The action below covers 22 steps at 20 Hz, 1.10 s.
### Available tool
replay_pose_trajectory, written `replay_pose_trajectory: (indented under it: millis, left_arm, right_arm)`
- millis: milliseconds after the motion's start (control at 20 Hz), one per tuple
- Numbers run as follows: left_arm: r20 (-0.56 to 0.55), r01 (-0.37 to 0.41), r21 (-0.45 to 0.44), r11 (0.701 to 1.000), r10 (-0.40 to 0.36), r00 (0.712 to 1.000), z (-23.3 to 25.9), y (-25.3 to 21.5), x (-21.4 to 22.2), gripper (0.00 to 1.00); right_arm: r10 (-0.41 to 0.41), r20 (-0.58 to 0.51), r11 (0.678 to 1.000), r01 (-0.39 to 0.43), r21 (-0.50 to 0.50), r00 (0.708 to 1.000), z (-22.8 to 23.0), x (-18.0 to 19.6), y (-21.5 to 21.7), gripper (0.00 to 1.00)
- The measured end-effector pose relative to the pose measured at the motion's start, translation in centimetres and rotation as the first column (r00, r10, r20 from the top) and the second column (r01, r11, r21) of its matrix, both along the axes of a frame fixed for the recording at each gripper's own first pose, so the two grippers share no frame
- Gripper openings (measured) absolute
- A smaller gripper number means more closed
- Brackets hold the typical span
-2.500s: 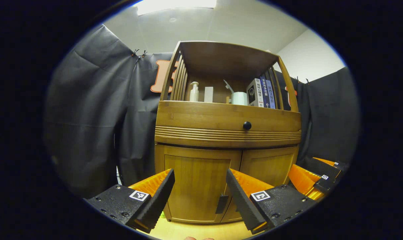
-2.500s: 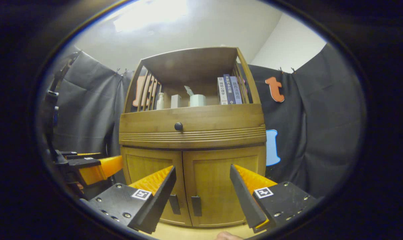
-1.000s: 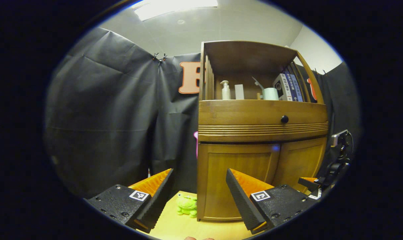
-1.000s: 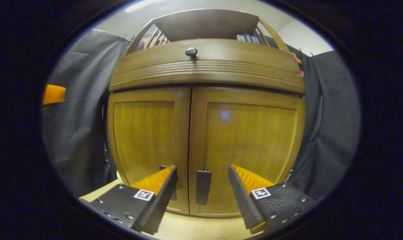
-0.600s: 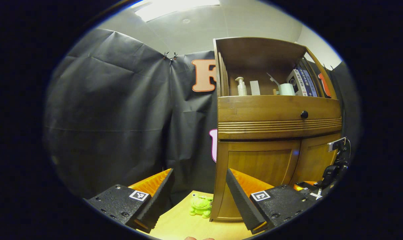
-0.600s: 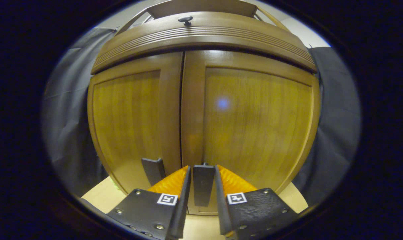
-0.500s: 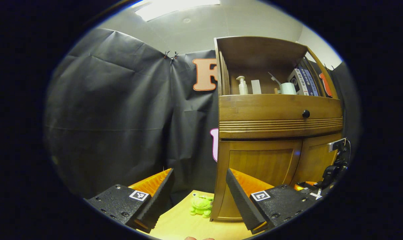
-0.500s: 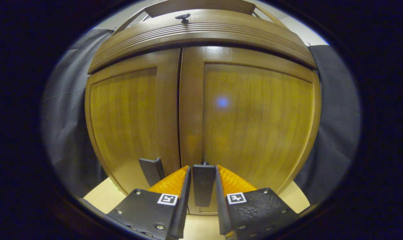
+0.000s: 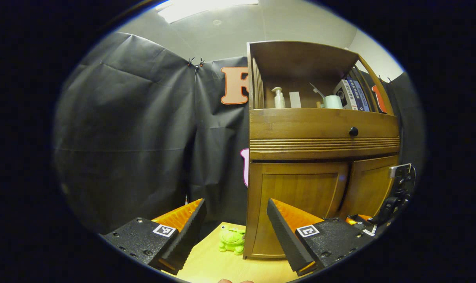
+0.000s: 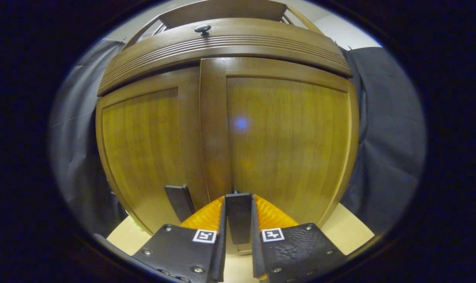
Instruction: Open the right door of the double-door shoe cabinet with the right hand, and open the left door with the left hand.
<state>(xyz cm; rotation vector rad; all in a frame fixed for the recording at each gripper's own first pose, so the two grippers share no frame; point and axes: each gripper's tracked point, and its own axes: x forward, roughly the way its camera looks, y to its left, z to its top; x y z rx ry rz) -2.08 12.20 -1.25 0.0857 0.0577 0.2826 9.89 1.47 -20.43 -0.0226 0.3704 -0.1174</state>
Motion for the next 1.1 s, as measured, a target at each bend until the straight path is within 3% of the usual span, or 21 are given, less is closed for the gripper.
replay_pose_trajectory:
  millis: [50,100,500,950,1000,1100]
  left_arm:
    - [0.002,0.008,0.001,1.000,-0.008,1.000,0.0,-0.3,-0.1,0.96]
    - [0.002,0.018,0.002,1.000,-0.018,1.000,0.0,-0.6,-0.2,0.92]
    - [-0.014,0.120,-0.022,0.993,-0.120,0.993,-0.7,-4.1,-0.1,0.92]
    - [-0.035,0.260,-0.062,0.964,-0.263,0.964,-2.4,-9.9,0.8,0.92]
    - [-0.036,0.273,-0.065,0.960,-0.276,0.960,-2.5,-10.5,1.0,0.96]
    - [-0.036,0.298,-0.072,0.952,-0.301,0.953,-2.7,-11.5,1.1,0.92]
  right_arm:
    - [-0.004,0.002,1.000,0.004,0.004,1.000,0.1,-0.6,-0.2,0.28]
    - [-0.006,0.004,1.000,0.006,0.008,1.000,0.3,-1.1,-0.3,0.27]
    - [-0.020,0.009,1.000,0.020,0.009,1.000,1.3,-6.1,-2.1,0.27]
    - [-0.054,0.009,0.998,0.054,-0.013,0.999,2.4,-11.3,-5.2,0.27]
    - [-0.062,0.008,0.998,0.062,-0.018,0.998,2.5,-11.9,-5.6,0.27]
    - [-0.081,0.008,0.996,0.081,-0.024,0.997,2.8,-12.8,-6.6,0.27]
